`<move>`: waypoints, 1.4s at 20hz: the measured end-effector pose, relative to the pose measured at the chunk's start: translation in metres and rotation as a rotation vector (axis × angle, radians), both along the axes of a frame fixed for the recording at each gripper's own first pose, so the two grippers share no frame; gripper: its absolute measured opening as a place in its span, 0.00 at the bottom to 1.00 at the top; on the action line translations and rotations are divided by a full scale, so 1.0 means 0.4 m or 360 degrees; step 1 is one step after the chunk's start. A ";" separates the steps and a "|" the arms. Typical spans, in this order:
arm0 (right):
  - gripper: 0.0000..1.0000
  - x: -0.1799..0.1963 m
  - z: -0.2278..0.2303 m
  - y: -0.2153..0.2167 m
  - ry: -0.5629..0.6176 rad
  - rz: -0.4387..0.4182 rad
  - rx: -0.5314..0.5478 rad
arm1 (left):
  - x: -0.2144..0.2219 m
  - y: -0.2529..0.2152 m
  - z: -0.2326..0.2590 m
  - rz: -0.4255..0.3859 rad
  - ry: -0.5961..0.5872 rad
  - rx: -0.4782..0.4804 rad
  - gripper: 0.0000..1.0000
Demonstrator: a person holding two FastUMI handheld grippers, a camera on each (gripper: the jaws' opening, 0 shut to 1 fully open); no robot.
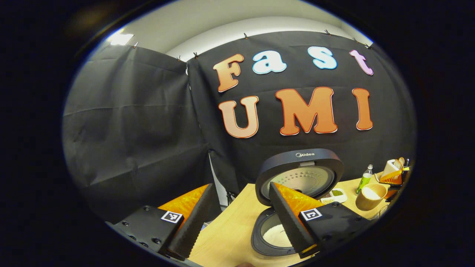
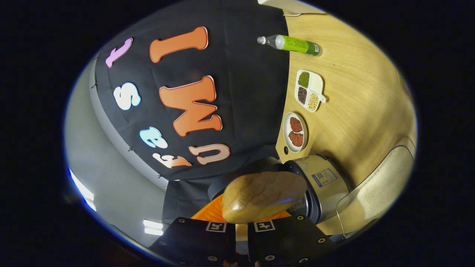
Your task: Close the left gripper, press the button to open the rice cooker; take a wooden spoon from the chopstick holder with the right hand, scoop a spoonful of rice and pour it into the rice cooker, then put the wooden spoon back into the chopstick holder.
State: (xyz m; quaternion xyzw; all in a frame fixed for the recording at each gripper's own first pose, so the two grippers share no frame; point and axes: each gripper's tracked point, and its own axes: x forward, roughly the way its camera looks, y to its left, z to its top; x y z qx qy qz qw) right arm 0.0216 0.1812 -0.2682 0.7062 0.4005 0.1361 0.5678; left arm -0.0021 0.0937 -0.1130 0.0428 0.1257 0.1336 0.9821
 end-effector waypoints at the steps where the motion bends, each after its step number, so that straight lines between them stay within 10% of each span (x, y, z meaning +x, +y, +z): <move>1: 0.12 0.007 0.007 0.020 -0.0013 0.0020 -0.0006 | -0.006 0.008 0.002 0.0008 -0.0004 0.0007 0.92; 28: 0.13 0.119 0.024 0.245 -0.0723 0.0305 -0.1394 | -0.099 0.155 -0.011 0.0190 0.0019 0.0038 0.92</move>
